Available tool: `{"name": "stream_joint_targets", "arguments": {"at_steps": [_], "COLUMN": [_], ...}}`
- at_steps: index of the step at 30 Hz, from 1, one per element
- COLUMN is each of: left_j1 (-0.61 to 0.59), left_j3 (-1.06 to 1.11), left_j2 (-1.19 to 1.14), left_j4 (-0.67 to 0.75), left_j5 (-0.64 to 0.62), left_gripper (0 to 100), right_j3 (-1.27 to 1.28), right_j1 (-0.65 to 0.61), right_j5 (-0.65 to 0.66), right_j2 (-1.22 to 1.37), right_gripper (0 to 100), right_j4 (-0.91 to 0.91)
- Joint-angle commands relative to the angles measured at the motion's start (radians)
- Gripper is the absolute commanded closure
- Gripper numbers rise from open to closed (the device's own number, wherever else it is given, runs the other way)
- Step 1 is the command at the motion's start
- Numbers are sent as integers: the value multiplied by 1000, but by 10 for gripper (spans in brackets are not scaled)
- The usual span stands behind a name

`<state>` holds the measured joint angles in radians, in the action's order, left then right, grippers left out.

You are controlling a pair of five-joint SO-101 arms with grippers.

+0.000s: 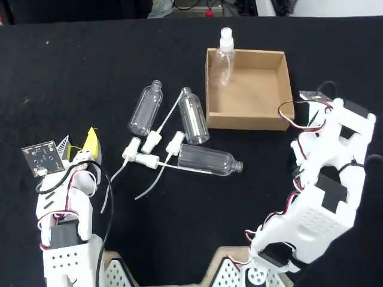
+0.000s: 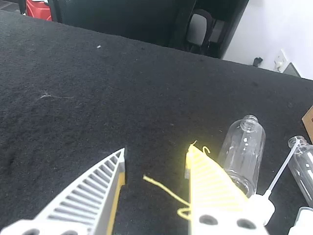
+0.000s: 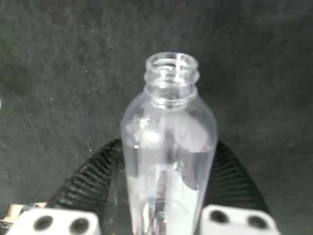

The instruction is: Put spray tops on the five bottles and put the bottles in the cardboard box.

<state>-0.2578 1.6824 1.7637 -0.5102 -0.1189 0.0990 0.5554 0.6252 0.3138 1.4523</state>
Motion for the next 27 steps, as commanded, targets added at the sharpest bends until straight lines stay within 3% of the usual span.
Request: {"name": "stream_joint_targets", "arguments": {"at_steps": [1,4,9,13,19,27], "left_j1": [10,10,10,10,10,10], "left_j3": [19,19,19,19,19,19], "left_j2": [8,8,8,8,8,8], "left_j4": [-6,-6,-6,-6,-6,-6], "left_j5": [2,2,2,2,2,2], "left_gripper": [805,805,805,805,805,805], "right_j3": [-50,-54,-111,-220,-305,-246], "right_j1": [-17,-17,-15,-32,-68,-66], "right_j5": [-8,18,18,32,247,236], "right_j2": [-15,-13,-13,-4,-4,81], "right_gripper": [675,612,623,624,624,626], "right_j4": [23,74,215,218,258,180]}}
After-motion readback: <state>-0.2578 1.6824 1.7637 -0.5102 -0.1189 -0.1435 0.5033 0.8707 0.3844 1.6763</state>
